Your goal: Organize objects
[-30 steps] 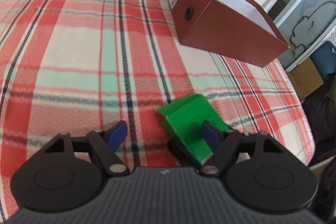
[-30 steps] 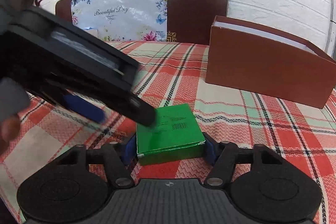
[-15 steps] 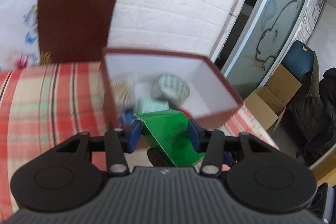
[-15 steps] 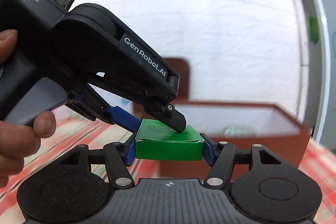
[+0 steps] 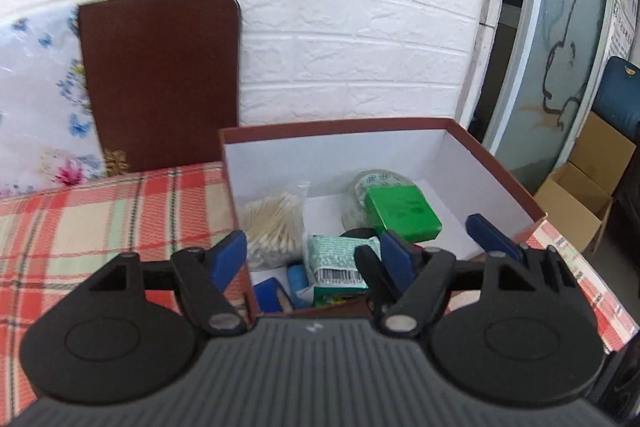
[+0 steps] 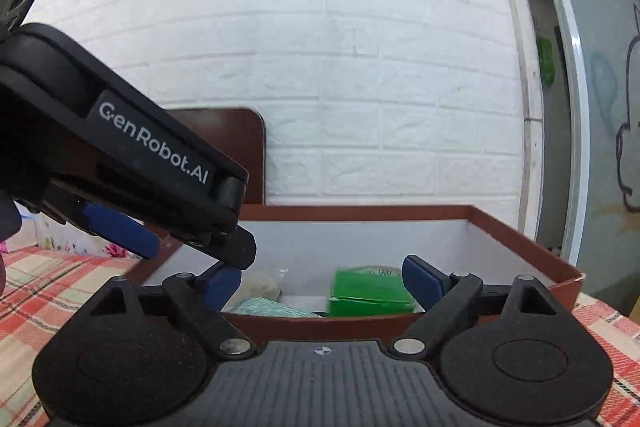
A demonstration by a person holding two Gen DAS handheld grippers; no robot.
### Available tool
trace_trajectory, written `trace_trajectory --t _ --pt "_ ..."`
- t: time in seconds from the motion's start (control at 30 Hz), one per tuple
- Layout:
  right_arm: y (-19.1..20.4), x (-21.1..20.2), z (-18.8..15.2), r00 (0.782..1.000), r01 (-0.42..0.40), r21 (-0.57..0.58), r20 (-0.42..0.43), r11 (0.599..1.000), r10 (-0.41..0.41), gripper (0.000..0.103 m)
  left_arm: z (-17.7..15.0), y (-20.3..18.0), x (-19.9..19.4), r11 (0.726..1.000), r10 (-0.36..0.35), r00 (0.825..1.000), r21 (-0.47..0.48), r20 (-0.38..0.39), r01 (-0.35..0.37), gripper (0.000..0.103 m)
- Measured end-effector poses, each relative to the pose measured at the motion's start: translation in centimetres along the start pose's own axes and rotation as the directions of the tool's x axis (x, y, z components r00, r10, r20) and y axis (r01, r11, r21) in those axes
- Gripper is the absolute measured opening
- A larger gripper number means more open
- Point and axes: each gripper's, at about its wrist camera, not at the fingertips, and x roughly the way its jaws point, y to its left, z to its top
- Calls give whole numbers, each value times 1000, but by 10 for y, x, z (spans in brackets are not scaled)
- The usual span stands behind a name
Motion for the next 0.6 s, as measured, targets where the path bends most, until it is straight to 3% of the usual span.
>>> trace_trajectory --t 0.1,0.2,0.37,0.6 --pt "5 -25 0 999 -1 -19 37 1000 2 88 -10 0 -29 1000 8 999 20 39 -9 77" --pt "7 -42 -5 1000 7 18 -2 1000 -7 89 -27 4 -55 998 53 998 34 45 -55 81" --pt "-1 -74 -24 991 12 158 -132 987 9 90 -67 29 -76 989 150 988 -2 -41 -150 81" --pt "14 -93 -38 957 -10 195 -283 981 66 90 -128 75 -96 956 280 947 -46 -159 -290 81"
